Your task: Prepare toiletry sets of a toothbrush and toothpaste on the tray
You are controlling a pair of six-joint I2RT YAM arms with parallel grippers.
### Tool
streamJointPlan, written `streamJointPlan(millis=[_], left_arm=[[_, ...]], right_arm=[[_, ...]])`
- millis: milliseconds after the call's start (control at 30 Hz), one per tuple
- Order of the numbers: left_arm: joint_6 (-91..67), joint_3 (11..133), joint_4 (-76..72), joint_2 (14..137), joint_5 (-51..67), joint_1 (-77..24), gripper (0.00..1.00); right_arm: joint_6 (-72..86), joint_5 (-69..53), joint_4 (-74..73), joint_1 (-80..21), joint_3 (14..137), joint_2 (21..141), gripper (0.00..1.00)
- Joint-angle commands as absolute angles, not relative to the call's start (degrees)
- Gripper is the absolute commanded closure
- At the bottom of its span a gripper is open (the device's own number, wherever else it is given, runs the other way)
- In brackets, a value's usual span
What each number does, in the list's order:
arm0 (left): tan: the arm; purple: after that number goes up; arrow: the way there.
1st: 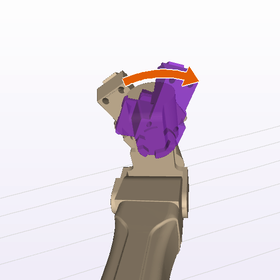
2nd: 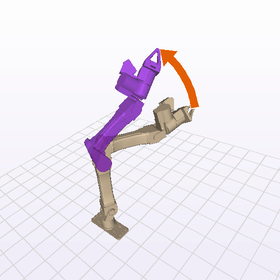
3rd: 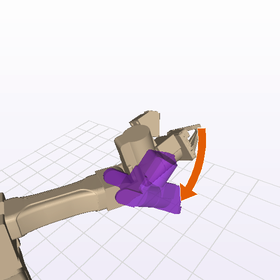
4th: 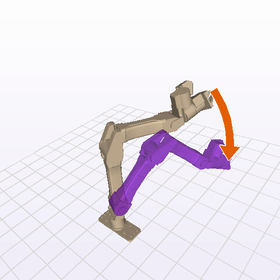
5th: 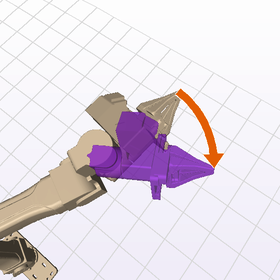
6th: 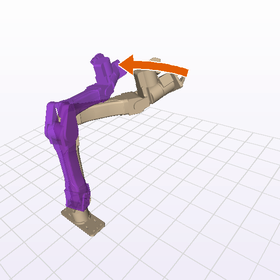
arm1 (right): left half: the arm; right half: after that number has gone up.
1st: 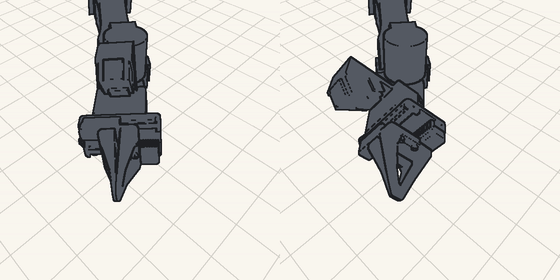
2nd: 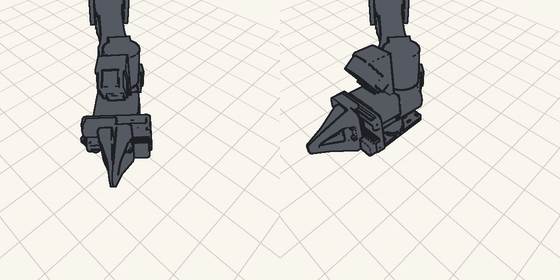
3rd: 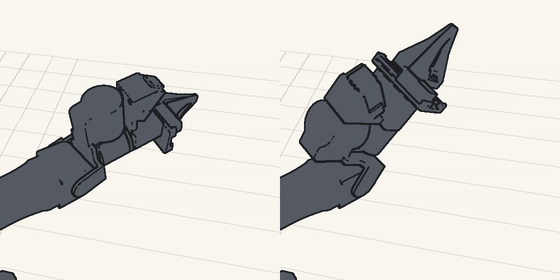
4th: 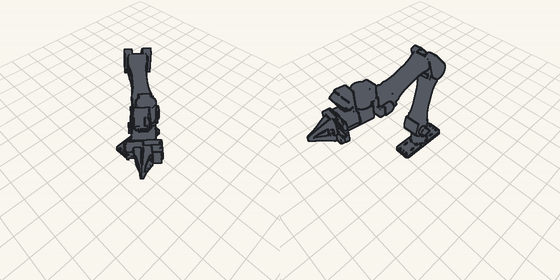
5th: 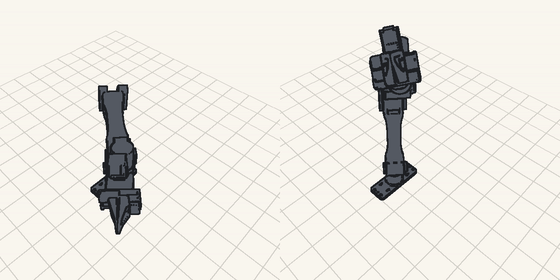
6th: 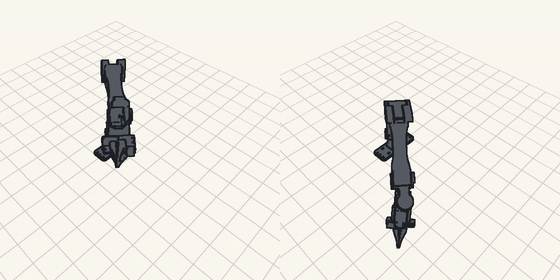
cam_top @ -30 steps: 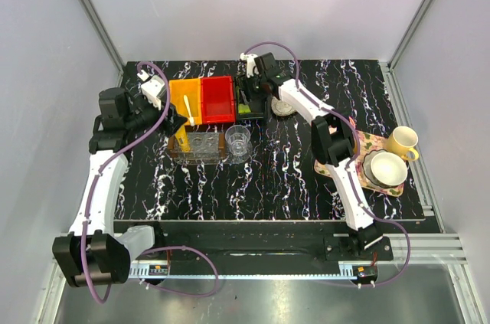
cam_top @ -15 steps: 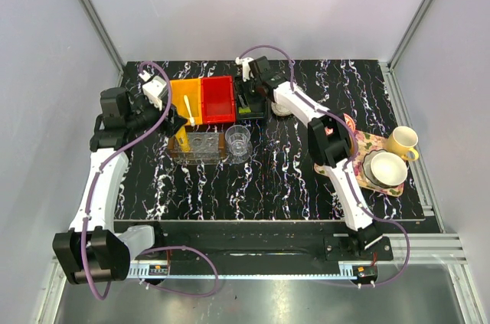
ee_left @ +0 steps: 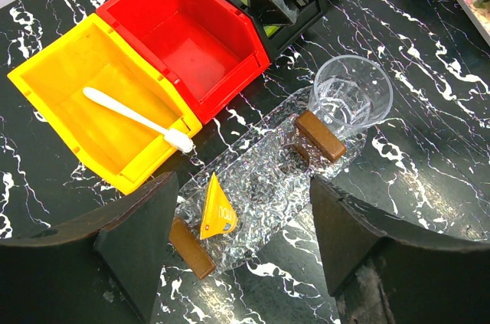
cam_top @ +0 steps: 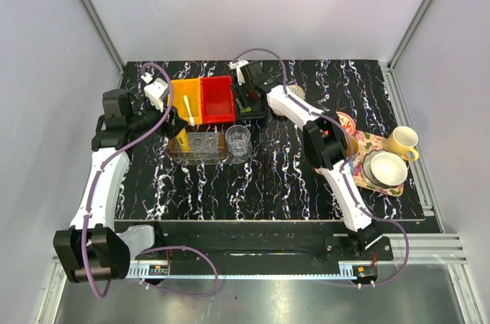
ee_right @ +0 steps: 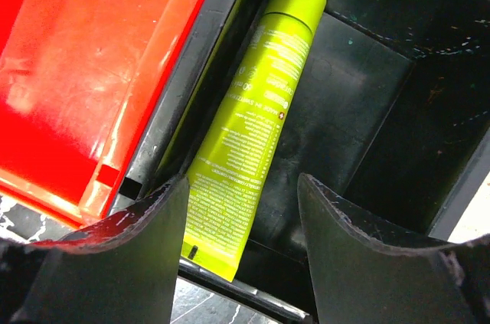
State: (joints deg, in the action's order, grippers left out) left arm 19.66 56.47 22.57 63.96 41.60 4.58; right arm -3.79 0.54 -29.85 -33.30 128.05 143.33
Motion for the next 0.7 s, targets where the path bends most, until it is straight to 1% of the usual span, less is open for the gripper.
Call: streamJointPlan(millis=[0, 233, 667], left_arm=[[20.3, 56.2, 20.2, 63.9, 42.8, 4.5, 0.27], [20.2, 56.2, 19.9, 64.1, 43.1, 4.5, 0.27], [20.2, 55.9, 19.6, 64.3, 43.3, 4.6, 0.27]], right_arm=[[-6.9, 7.6, -31.3, -35.0, 130.1, 145.3, 0.36], [-7.9, 10.0, -31.9, -35.4, 130.3, 145.6, 0.37], [-7.5, 11.1, -33.6, -35.6, 131.0, 147.5, 0.43]])
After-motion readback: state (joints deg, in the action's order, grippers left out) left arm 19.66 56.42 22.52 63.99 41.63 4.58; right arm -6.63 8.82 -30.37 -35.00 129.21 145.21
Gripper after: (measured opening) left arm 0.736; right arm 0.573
